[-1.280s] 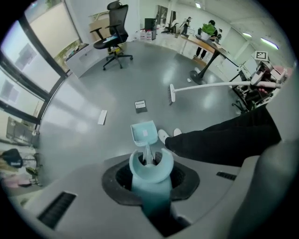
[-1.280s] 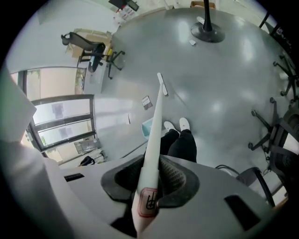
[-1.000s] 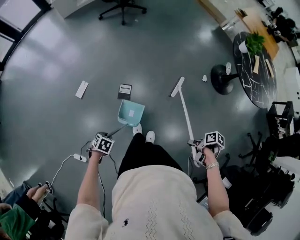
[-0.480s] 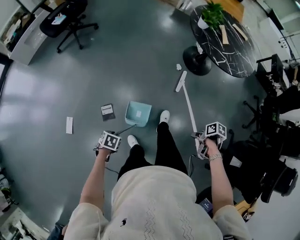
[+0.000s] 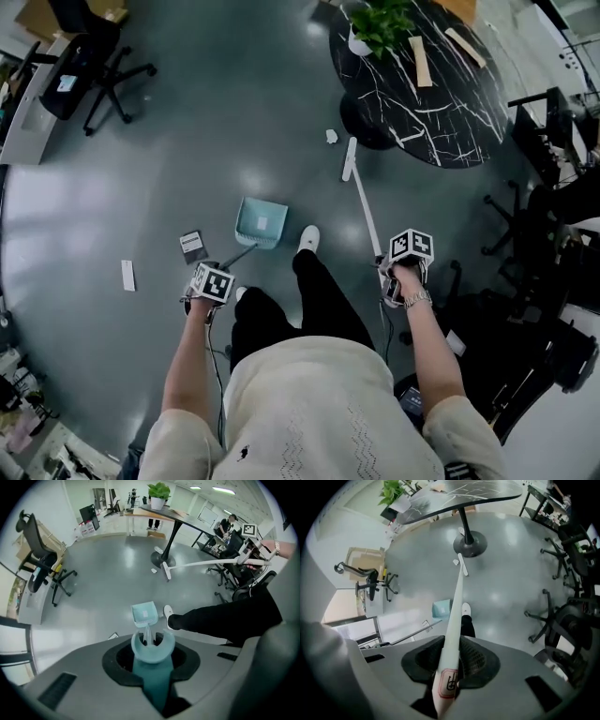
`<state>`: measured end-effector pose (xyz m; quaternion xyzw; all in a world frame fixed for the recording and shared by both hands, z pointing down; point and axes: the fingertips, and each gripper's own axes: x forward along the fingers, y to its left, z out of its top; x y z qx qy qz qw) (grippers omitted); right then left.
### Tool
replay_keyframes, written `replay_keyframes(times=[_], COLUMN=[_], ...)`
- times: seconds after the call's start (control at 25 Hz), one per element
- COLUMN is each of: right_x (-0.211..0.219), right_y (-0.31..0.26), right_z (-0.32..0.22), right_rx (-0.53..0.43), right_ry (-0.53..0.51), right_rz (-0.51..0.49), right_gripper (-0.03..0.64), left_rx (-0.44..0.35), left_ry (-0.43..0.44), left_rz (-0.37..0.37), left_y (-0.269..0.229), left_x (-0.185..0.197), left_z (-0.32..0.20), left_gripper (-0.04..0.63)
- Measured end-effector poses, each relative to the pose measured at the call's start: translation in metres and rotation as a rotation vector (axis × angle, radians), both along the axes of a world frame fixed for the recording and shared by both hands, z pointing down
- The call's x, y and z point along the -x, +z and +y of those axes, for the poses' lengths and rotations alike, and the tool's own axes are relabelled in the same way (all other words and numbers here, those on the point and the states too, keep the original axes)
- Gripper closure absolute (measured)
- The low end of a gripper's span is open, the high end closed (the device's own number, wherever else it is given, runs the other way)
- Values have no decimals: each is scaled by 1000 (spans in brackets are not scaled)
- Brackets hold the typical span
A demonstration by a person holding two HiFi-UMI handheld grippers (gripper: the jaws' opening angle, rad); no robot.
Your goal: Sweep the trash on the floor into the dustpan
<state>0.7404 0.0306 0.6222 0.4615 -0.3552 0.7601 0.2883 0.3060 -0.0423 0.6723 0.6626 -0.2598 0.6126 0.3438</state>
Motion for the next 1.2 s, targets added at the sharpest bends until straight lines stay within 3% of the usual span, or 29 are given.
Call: replay_keyframes(times=[0.2, 0.44, 0.56, 0.72, 0.92, 1.08, 1.2], right_x=[-45, -76, -84, -90, -72, -44, -21], right_y=[32, 52, 60, 76, 82, 80, 76], right_z=[-67, -130, -147, -155, -154, -137, -124], right_rx=[16, 16, 40, 124, 181, 182, 183], right_ry=[-120, -158, -317, -632, -929, -965, -967], right_rz=[51, 111, 218, 354, 381, 349, 316], right_gripper=[511, 514, 514, 514, 514, 512, 512], left_rx=[4, 25, 28, 25, 13, 15, 27], left_ry=[48, 113, 143, 151, 221, 317, 287], left_rz=[-33, -30, -23, -26, -53, -81, -78], left_y=[14, 24, 27, 32, 46, 58, 64], left_x=[-53, -89, -97, -101, -107, -110, -107], left_z=[-53, -109, -133, -151, -163, -161, -163], left_gripper=[505, 505, 505, 505, 505, 505, 505])
